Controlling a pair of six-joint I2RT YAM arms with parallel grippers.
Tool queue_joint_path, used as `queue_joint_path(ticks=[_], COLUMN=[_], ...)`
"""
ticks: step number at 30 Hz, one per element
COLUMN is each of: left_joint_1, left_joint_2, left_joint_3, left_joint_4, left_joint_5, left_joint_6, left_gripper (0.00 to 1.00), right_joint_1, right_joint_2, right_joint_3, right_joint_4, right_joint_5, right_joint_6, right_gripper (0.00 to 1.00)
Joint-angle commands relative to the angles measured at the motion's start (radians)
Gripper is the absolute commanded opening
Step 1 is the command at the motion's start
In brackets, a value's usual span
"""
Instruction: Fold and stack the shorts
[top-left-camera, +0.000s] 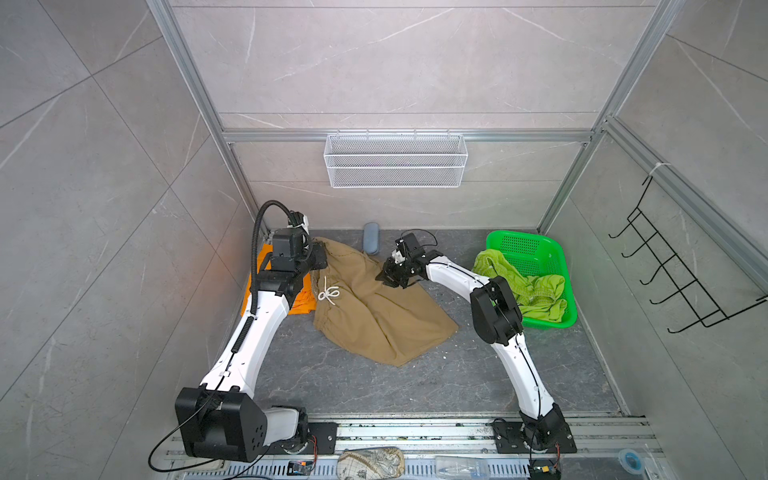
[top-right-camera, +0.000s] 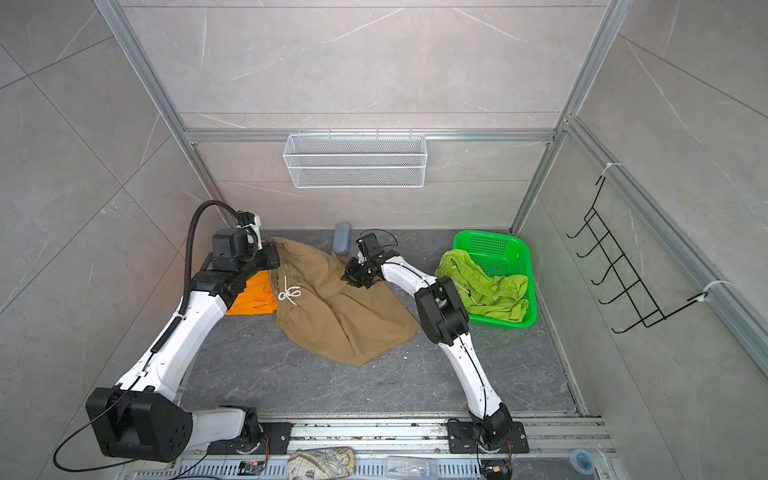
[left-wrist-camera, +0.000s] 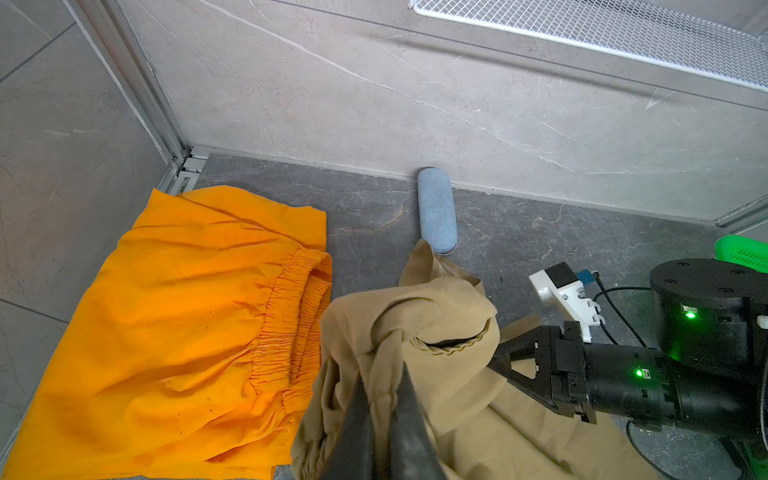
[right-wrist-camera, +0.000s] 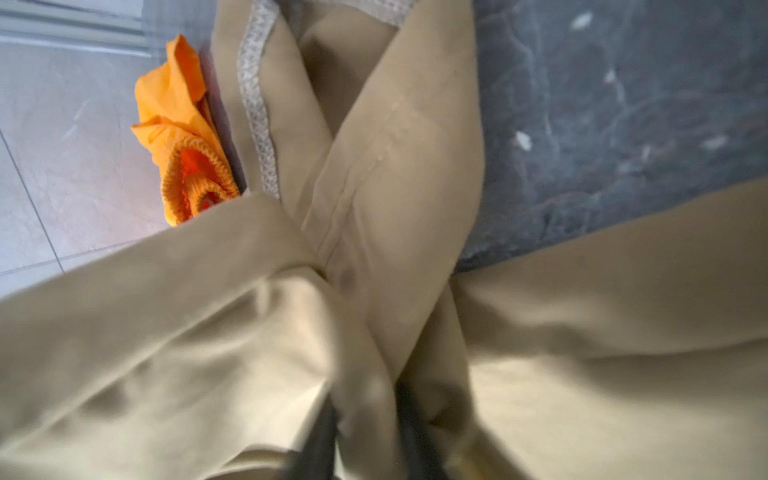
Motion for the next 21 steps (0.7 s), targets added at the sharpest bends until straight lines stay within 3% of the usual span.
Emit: queue_joint_path(ticks=[1, 5, 7, 10, 16, 21], left_joint_1=[0.002, 0.002, 0.002, 0.002, 0.017, 0.017], left_joint_2=[-0.044, -0.035, -0.026, 0.008, 0.099, 0.132], left_joint_3=[0.007, 0.025, 0.033, 0.055, 0.097, 0.069], left_joint_4=[0.042, 0.041, 0.058, 0.068, 0.011, -0.014], left_joint_5=[0.031, 0.06, 0.064, 0.058, -0.018, 0.006], left_joint_6=[-0.017, -0.033, -0.042, -0.04, -0.015, 0.007], left_gripper=[0.0, 0.0, 0.0, 0.0, 0.0, 0.0], right_joint_1=[-0.068, -0.155, -0.154, -0.112, 0.017, -0.029], right_joint_2=[-0.145, -0.398, -0.506, -0.622, -0.65, -0.663], right_joint_3=[-0.057, -0.193, -0.241, -0.377, -0.592, -0.639], right_joint_4=[-0.037, -0.115, -0.19, -0.209, -0.16, -0.14], right_joint_5=[0.057, 0.195, 0.311, 0.39, 0.388, 0.369], right_joint_6=[-0.033, -0.165, -0.255, -0.306, -0.295, -0.276], right_gripper=[0.0, 0.0, 0.0, 0.02, 0.25, 0.69])
